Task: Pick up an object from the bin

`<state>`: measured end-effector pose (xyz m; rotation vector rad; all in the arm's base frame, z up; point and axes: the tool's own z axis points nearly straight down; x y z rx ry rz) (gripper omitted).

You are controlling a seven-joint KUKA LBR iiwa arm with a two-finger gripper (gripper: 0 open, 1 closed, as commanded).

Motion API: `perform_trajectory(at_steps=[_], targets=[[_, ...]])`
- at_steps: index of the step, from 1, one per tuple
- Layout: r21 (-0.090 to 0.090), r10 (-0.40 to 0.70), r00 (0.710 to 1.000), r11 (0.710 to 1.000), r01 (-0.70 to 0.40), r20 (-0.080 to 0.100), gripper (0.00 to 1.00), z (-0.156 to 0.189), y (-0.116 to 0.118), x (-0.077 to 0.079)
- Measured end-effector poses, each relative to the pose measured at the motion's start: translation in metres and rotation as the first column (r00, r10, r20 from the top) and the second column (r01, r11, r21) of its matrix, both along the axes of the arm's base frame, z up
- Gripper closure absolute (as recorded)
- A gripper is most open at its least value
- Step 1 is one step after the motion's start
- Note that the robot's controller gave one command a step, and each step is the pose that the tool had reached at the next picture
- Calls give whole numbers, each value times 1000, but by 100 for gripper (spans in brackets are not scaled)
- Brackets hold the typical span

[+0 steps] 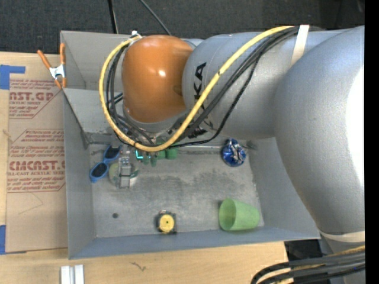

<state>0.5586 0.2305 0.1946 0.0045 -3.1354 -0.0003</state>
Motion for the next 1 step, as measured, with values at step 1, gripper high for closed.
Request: perform_trajectory(at_steps=[1], targets=[[0,245,970,970,-245,5,0,-128,-7,22]])
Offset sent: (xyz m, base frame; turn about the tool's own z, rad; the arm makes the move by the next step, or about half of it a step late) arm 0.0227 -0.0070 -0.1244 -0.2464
